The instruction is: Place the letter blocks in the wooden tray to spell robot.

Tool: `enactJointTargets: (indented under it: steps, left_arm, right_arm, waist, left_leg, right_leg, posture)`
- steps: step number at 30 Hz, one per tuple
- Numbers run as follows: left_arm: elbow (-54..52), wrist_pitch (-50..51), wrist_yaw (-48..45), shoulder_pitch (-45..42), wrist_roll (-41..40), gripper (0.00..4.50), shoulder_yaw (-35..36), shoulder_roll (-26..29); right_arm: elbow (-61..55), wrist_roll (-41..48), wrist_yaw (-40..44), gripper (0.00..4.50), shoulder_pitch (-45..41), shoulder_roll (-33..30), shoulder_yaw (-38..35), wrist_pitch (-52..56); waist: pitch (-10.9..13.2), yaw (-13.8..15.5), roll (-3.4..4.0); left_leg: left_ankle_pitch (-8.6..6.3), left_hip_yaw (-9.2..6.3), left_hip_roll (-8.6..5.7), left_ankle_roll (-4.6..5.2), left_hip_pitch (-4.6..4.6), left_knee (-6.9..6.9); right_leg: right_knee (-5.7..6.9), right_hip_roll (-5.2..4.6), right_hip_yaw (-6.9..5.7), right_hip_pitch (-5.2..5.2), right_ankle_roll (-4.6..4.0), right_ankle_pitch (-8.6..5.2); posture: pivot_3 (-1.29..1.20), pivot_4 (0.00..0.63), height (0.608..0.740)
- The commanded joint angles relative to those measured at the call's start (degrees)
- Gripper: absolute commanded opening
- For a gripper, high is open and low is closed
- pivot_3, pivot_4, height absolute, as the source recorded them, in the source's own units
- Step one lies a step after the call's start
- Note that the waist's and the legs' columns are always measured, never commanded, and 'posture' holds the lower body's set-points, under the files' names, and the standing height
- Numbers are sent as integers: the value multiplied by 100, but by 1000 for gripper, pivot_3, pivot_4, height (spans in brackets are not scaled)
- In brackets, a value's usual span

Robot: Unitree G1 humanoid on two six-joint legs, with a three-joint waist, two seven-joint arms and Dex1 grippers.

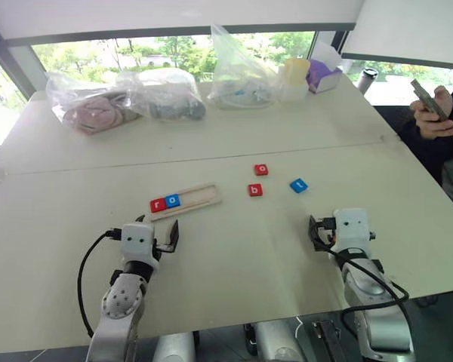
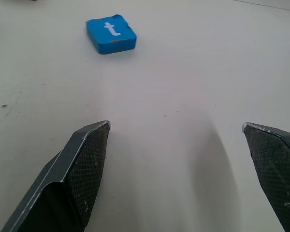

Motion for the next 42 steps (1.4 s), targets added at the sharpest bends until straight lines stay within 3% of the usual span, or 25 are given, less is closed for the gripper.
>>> enactJointTargets:
  steps: [1,10,31,36,42]
  left_arm:
    - [-94,-153,-19,140,-17,4500,78,44]
    - [-240,-228,-96,273,-174,4500,92,57]
    - [-1190,902,-47,-1,-180,4500,73,157]
    - [-1285,867,-448,40,-420,4500,328,530]
    - [-1146,1074,-1416,-386,-1325,4500,868,1306]
  right_arm:
    - [-193,103,209,4446,82,-103,72,-30]
    - [-264,87,369,4446,103,-201,141,-27]
    - [-178,49,548,4446,51,-315,242,-281]
    - [-196,164,1080,4446,-104,-754,376,-413]
    - [-343,724,2144,4446,-365,-1505,417,-166]
  waist:
    - [0,4,0]
    - [0,7,-1]
    - [0,17,-2]
    - [0,17,-2]
    - [1,28,-3]
  left_leg:
    - [0,0,0,0,2,-4]
    - [1,2,0,1,13,-24]
    - [2,1,-1,2,17,-21]
    - [2,2,-2,2,22,-19]
    - [2,-2,-1,3,30,-10]
  right_leg:
    - [0,1,0,-1,0,0]
    - [0,6,0,-1,0,0]
    - [8,11,1,2,-1,1]
    - [10,12,1,7,-1,1]
    - [18,14,0,17,-2,1]
  posture:
    - [0,150,740]
    - [0,150,740]
    - [0,150,740]
    - [0,150,740]
    - [0,150,740]
